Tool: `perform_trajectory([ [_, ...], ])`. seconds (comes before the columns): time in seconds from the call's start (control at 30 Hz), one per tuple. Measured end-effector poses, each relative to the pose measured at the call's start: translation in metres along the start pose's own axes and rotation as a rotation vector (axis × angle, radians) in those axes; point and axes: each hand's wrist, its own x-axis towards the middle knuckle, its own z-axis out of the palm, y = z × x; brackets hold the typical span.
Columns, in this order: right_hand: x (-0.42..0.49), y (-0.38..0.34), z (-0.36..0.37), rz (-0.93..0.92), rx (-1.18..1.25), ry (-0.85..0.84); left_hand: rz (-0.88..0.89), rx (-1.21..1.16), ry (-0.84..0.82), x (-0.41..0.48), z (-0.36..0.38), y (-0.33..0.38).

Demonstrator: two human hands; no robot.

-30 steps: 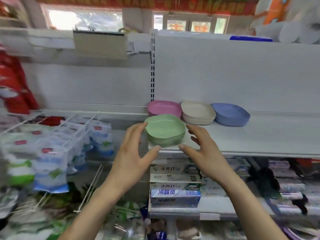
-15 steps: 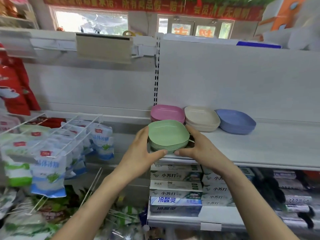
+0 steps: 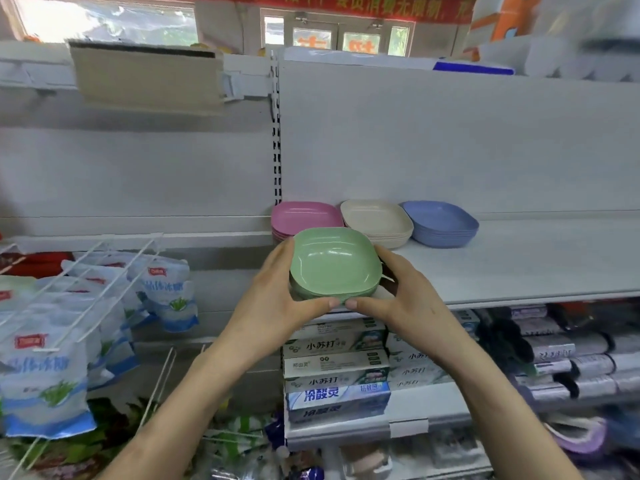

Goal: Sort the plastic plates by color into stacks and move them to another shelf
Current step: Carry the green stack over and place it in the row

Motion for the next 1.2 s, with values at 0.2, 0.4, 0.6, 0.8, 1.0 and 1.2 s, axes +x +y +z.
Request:
perform_trajectory([
  [0.2,-0.058,0.005,-0.04,0.102,-0.032,0.247,0.164,-0.115,-0.152,0.018,0.037,0.037],
  [0.4,-0.155,0.012,-0.085,0.272,-0.178,0.495,0.277,-0.234,-0.415,0.019,0.13,0.072],
  [0.6,-0.307,0.002,-0.116,0.53,-0.316,0.793,0.528,-0.454,-0.743,-0.045,0.238,0.159],
  [0.8,-0.467,-0.034,-0.128,0.779,-0.448,1.084,0.662,-0.591,-1.09,-0.154,0.331,0.255],
  [1.0,-0.6,-0.086,-0.104,0.961,-0.601,1.36,0.846,-0.664,-1.326,-0.279,0.366,0.341],
  [1.2,-0.702,-0.14,-0.054,1.131,-0.623,1.57,1.063,-0.728,-1.494,-0.397,0.369,0.398],
])
